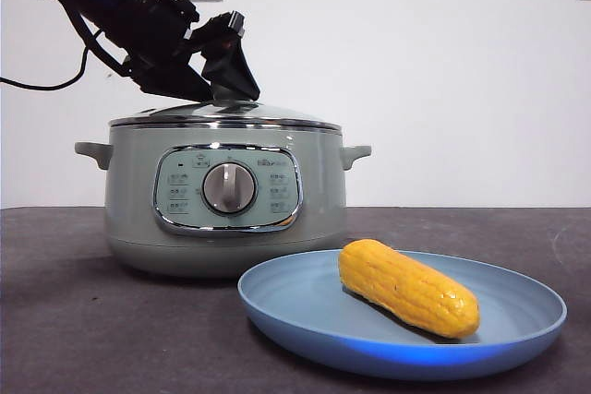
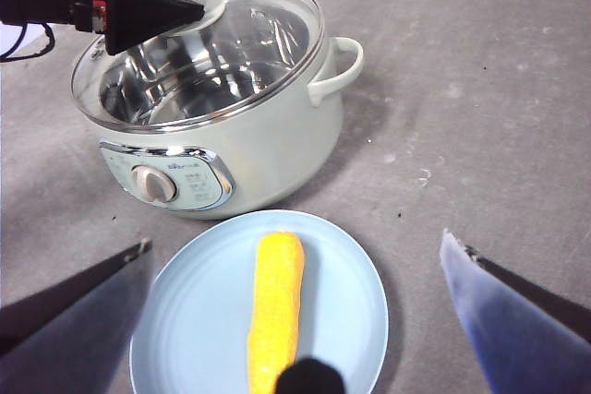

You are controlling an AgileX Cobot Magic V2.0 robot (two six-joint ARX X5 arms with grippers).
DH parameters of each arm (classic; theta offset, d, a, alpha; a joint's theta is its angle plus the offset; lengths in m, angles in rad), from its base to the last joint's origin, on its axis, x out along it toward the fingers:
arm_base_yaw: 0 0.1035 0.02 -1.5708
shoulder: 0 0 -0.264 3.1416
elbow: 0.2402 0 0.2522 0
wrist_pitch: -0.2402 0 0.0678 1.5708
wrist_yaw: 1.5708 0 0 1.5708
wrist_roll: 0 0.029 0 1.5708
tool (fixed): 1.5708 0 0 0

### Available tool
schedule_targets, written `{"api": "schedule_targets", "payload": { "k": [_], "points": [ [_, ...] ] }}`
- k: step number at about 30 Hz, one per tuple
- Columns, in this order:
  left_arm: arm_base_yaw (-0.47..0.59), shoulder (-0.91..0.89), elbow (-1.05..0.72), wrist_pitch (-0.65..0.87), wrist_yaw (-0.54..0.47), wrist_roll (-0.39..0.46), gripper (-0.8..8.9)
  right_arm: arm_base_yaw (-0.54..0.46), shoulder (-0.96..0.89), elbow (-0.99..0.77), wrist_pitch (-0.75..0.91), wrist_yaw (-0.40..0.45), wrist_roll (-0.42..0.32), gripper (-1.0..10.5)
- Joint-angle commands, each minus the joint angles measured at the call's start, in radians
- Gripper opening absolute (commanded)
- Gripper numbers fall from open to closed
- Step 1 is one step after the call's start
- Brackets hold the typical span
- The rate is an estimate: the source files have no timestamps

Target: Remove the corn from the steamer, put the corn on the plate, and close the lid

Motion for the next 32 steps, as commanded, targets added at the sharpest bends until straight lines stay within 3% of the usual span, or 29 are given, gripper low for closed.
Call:
{"api": "schedule_targets", "payload": {
  "k": [1,6,10,18,25,32],
  "points": [
    [0.003,-0.028,-0.004,0.002,-0.003,0.005,5.03,0.001,-0.002,-0.005,0.006,0.004,0.006,6.3],
    [0.003,-0.095,-0.004,-0.017,-0.003,0.003,5.03,0.001,-0.002,-0.005,0.005,0.004,0.006,6.3],
    [0.002,-0.182,-0.004,-0.121,-0.003,0.001,5.03,0.001,-0.002,-0.005,0.005,-0.002,0.006,6.3],
    [0.001,-0.425,-0.004,-0.507,0.015,-0.077,5.02,0.001,-0.002,-0.005,-0.003,-0.003,0.006,6.3],
    [0.0,-0.607,-0.004,-0.774,0.092,-0.126,5.01,0.001,-0.002,-0.005,-0.065,-0.006,-0.002,6.3],
    [0.0,-0.688,-0.004,-1.009,0.117,-0.124,4.82,0.001,-0.002,-0.005,-0.108,-0.106,-0.006,5.8]
  ]
}}
